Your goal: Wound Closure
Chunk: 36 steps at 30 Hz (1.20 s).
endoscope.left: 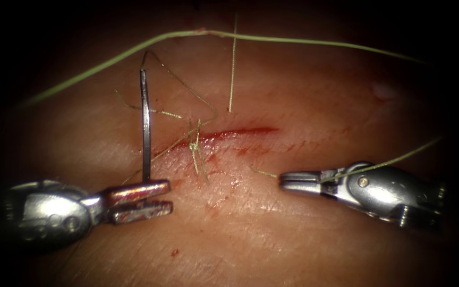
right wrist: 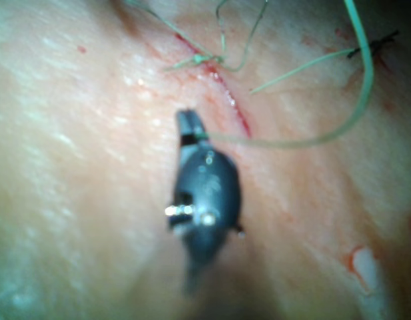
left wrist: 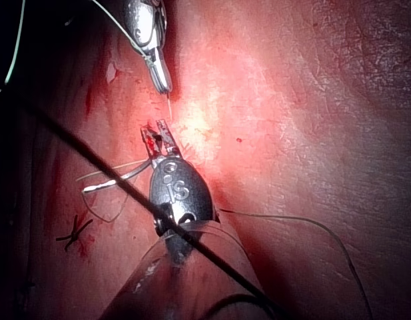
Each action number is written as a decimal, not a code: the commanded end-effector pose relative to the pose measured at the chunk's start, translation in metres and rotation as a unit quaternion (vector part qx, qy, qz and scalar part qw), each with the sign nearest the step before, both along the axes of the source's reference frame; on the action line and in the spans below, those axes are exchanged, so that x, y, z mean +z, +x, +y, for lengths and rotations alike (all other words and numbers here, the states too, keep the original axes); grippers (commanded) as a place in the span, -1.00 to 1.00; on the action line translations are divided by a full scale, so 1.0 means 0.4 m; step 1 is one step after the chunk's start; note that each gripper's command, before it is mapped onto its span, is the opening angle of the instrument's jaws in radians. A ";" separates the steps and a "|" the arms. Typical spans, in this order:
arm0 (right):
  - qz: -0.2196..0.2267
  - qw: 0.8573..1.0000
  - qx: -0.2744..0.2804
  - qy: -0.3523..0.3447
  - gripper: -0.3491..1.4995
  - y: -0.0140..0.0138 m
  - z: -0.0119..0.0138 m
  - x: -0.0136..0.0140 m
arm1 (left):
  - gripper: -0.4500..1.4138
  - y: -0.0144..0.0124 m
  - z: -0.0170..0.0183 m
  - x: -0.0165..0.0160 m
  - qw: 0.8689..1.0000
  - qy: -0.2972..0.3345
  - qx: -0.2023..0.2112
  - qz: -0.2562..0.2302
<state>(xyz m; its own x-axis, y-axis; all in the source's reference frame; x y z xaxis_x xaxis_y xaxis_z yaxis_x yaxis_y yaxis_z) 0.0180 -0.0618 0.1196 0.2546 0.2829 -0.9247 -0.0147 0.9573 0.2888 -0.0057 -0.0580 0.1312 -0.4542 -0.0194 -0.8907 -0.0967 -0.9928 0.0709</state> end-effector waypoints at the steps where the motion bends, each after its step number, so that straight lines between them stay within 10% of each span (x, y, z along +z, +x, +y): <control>1: 0.001 1.000 -0.002 0.000 -1.00 0.0006 -0.0011 0.0007 | -1.00 -0.0008 0.0005 0.0018 1.000 -0.001 0.000 -0.001; 18: -0.004 1.000 -0.004 0.000 -1.00 0.0007 -0.0033 -0.0009 | -1.00 -0.0008 0.0004 0.0017 1.000 -0.001 0.000 -0.001; 22: -0.016 1.000 0.015 -0.003 0.67 0.0022 -0.0025 -0.0012 | -1.00 -0.0009 0.0004 0.0017 1.000 -0.001 0.000 -0.001; 24: -0.040 0.997 0.060 -0.012 0.98 0.0015 -0.0020 -0.0015 | -1.00 -0.0009 0.0001 0.0019 1.000 -0.001 0.000 0.001; 36: -0.137 0.990 -0.030 -0.027 0.98 -0.0207 0.0022 -0.0004 | -1.00 -0.0009 0.0001 0.0024 1.000 -0.001 0.001 0.002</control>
<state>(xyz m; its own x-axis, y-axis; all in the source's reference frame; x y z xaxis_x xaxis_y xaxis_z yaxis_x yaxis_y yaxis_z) 0.0092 -0.0614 0.1188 0.5217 0.2099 -0.8269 -0.0230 0.9724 0.2323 -0.0058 -0.0582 0.1315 -0.4591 -0.0211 -0.8882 -0.0947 -0.9929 0.0725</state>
